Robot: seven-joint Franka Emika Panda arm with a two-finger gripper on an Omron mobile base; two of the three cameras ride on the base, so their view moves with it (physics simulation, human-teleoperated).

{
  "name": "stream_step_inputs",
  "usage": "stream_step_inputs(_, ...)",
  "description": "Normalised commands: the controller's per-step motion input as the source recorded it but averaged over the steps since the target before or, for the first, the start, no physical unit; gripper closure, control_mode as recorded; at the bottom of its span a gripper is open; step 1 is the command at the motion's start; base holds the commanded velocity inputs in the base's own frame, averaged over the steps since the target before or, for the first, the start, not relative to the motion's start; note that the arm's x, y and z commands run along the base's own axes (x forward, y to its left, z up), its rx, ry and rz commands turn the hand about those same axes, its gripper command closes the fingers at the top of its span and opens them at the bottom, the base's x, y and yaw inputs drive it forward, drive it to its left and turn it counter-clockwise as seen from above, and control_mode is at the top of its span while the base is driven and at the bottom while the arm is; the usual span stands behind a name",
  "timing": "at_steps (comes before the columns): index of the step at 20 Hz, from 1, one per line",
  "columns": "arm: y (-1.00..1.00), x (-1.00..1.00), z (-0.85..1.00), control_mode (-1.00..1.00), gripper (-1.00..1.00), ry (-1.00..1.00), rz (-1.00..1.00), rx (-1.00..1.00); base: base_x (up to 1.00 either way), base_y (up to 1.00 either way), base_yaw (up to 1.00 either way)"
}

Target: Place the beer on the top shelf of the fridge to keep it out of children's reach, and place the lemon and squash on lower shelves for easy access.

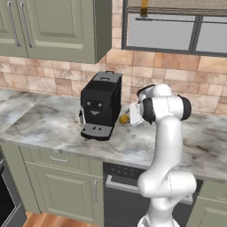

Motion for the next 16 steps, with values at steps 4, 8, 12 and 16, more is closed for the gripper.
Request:
stream_step_inputs(4, 0.21, 0.00, -0.06, -1.00, -1.00, 0.00, 0.00, 0.00, 0.00, 0.00, 0.00)
stream_step_inputs(8, 0.22, 0.00, -0.10, -1.00, -1.00, 0.00, 0.00, 0.00, 0.00, 0.00, 0.00)
stream_step_inputs(12, 0.15, 0.00, -0.15, -1.00, -1.00, 0.00, 0.00, 0.00, 0.00, 0.00, 0.00)
stream_step_inputs(16, 0.09, 0.00, -0.21, -1.00, -1.00, 0.00, 0.00, 0.00, 0.00, 0.00, 0.00)
